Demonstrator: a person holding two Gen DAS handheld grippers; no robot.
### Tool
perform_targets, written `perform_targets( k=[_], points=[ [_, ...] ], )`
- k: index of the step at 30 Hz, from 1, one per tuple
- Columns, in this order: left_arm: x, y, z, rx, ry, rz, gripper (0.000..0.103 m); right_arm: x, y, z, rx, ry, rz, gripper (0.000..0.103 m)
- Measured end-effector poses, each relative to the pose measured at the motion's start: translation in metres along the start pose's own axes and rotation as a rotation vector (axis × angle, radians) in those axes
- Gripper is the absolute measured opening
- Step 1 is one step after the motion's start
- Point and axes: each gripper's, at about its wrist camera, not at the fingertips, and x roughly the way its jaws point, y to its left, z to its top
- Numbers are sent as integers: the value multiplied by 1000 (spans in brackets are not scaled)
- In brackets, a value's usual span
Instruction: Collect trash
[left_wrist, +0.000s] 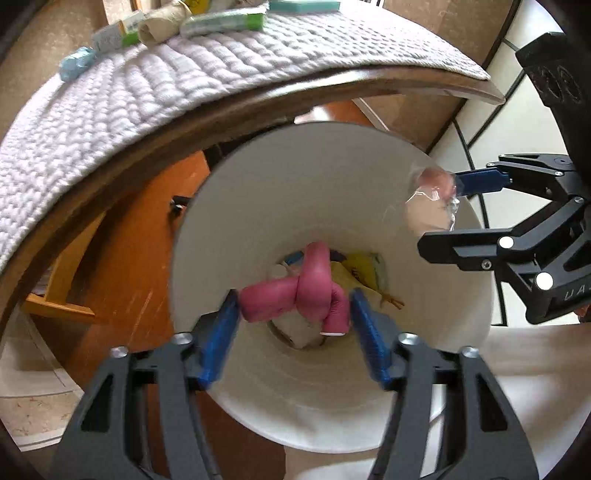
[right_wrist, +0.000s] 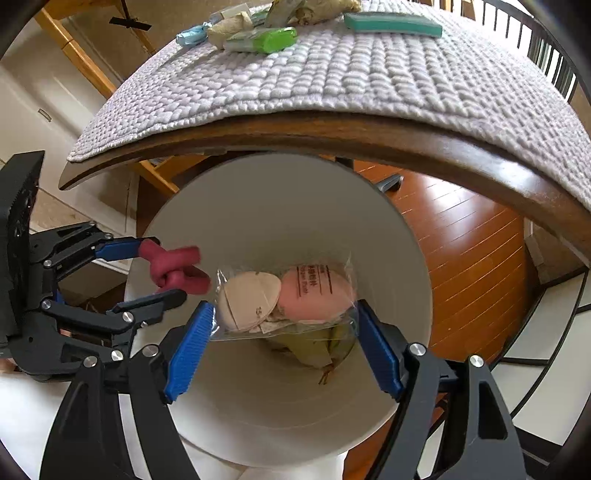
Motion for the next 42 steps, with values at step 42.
perform_targets(
  k=[42],
  points=[
    [-41,304,122,-609,-279,410,102,-51,-263,229,279,-346,-439,99]
  ],
)
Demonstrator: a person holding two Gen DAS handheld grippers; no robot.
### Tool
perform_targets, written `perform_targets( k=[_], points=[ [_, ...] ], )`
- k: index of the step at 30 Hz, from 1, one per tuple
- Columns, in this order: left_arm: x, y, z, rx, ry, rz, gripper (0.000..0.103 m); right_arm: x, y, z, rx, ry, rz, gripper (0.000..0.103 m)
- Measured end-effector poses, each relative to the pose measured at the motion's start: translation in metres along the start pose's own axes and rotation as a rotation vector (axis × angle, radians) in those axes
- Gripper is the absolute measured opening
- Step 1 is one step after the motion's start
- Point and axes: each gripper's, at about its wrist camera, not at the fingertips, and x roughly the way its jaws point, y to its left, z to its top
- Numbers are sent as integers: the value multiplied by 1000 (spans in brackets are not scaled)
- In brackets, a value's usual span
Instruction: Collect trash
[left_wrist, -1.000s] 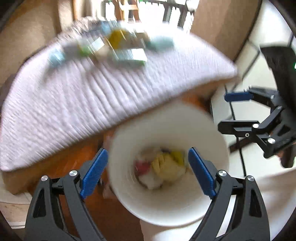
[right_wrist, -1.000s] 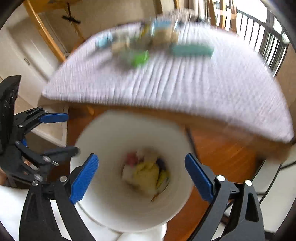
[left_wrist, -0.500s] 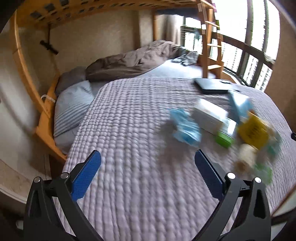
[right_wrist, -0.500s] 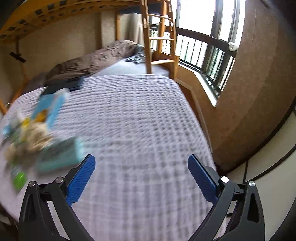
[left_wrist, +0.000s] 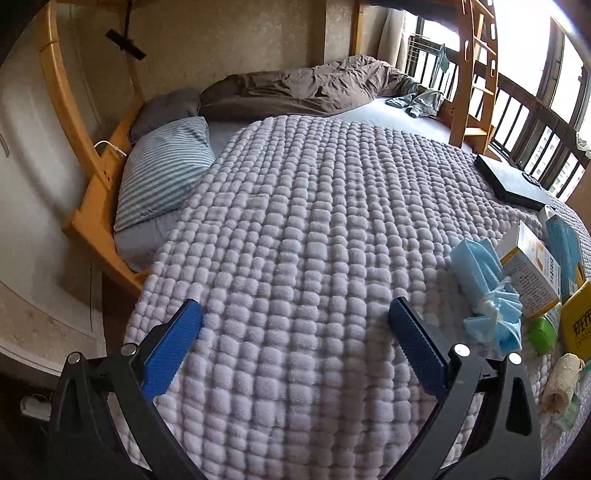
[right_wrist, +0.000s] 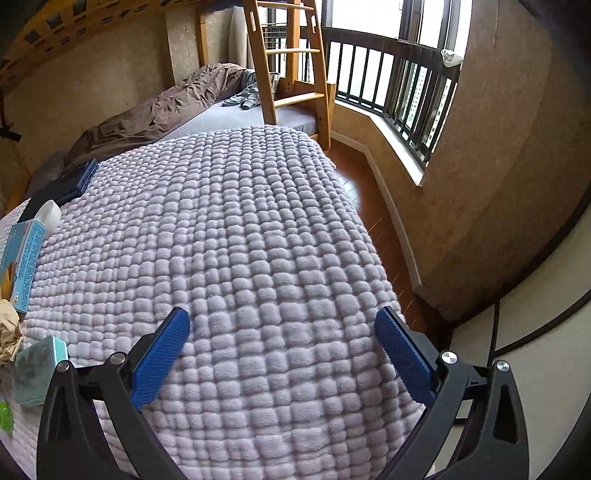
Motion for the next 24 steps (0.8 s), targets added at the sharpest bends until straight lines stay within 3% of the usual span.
perform_targets(
  k=[6,24],
  points=[
    [-3,2,-4,-3,3,3,102,-18,1,-22,-13,0,15,99],
    [-5,1,-6,-5,4,3,102,-19,-1,-24,-11,2,13,100]
  ],
)
